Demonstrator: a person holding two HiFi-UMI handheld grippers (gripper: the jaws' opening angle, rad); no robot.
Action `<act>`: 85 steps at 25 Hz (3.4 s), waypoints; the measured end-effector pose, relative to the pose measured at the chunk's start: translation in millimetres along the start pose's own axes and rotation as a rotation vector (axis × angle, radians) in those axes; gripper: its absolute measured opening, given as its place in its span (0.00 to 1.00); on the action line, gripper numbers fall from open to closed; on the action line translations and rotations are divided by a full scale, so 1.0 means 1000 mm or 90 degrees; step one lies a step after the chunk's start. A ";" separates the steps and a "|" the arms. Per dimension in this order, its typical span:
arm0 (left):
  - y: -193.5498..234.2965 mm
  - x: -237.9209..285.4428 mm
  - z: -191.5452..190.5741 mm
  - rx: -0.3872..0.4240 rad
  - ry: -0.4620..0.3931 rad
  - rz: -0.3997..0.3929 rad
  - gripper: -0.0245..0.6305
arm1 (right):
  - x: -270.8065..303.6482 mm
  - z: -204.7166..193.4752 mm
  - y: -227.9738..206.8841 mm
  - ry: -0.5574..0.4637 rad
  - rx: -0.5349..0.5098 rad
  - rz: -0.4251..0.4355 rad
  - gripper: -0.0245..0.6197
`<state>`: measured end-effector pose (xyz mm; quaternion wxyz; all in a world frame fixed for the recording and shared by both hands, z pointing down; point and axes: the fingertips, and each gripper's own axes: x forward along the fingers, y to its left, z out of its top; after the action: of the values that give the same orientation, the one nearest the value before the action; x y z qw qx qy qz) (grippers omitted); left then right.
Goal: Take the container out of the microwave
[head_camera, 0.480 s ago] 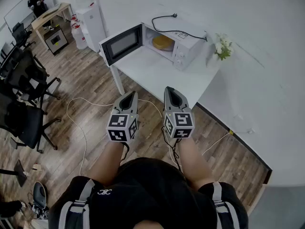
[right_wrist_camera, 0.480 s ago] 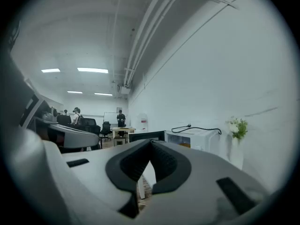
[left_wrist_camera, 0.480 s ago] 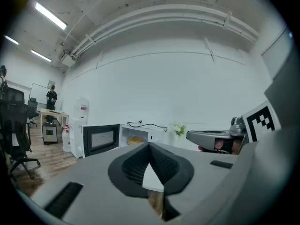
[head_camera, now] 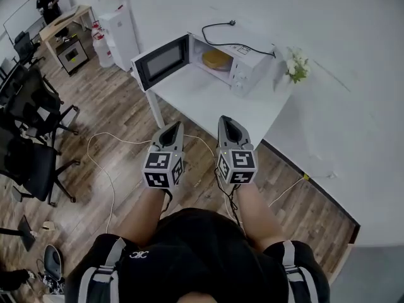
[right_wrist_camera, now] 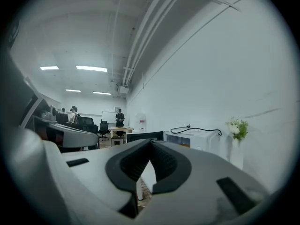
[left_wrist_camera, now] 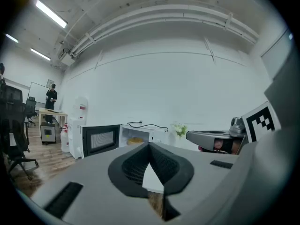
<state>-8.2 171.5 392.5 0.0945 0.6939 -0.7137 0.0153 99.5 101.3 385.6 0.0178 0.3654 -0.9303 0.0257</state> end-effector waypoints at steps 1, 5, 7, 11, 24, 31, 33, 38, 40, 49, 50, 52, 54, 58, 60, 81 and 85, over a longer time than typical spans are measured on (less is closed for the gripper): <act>0.003 0.001 0.000 -0.001 0.001 -0.001 0.04 | 0.002 0.000 0.003 -0.001 -0.001 0.000 0.05; 0.018 0.000 -0.004 -0.002 -0.001 -0.010 0.04 | 0.008 -0.005 0.019 0.001 -0.008 -0.002 0.05; 0.025 -0.001 -0.006 -0.002 -0.003 -0.016 0.04 | 0.010 -0.009 0.025 0.002 -0.009 -0.006 0.05; 0.038 -0.004 -0.013 -0.001 0.001 -0.025 0.04 | 0.015 -0.014 0.035 -0.003 -0.005 -0.019 0.05; 0.078 0.046 -0.019 0.005 0.016 -0.058 0.04 | 0.079 -0.024 0.030 0.006 -0.002 -0.039 0.05; 0.091 0.105 -0.006 0.029 0.020 -0.108 0.04 | 0.133 -0.023 -0.004 0.007 0.013 -0.070 0.05; 0.092 0.123 0.000 0.052 0.015 -0.123 0.04 | 0.148 -0.022 -0.015 0.010 0.012 -0.080 0.05; 0.103 0.173 0.009 0.072 0.023 -0.136 0.04 | 0.187 -0.020 -0.045 0.012 0.018 -0.102 0.05; 0.109 0.195 0.013 0.073 0.024 -0.137 0.04 | 0.204 -0.020 -0.057 0.012 0.020 -0.108 0.05; 0.120 0.288 0.021 0.084 0.035 -0.160 0.04 | 0.270 -0.025 -0.107 0.023 0.029 -0.117 0.05; 0.120 0.296 0.020 0.086 0.037 -0.161 0.04 | 0.275 -0.026 -0.113 0.025 0.027 -0.119 0.05; 0.120 0.310 0.018 0.100 0.037 -0.158 0.04 | 0.282 -0.028 -0.123 0.031 0.015 -0.128 0.05; 0.118 0.325 0.018 0.127 0.038 -0.158 0.04 | 0.286 -0.029 -0.132 0.032 0.008 -0.134 0.05; 0.112 0.356 0.012 0.182 0.045 -0.169 0.04 | 0.292 -0.036 -0.150 0.038 0.015 -0.144 0.05; 0.110 0.372 0.008 0.212 0.050 -0.172 0.04 | 0.294 -0.040 -0.160 0.045 0.017 -0.148 0.05; 0.111 0.520 -0.081 0.686 0.178 -0.341 0.06 | 0.321 -0.064 -0.215 0.074 0.020 -0.227 0.05; 0.109 0.546 -0.102 0.720 0.229 -0.381 0.21 | 0.321 -0.068 -0.221 0.087 0.020 -0.254 0.05</act>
<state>-114.9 -348.4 590.1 -0.1660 0.7915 -0.3452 0.4762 15.5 -274.3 478.3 0.0798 0.5399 -0.8357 0.0612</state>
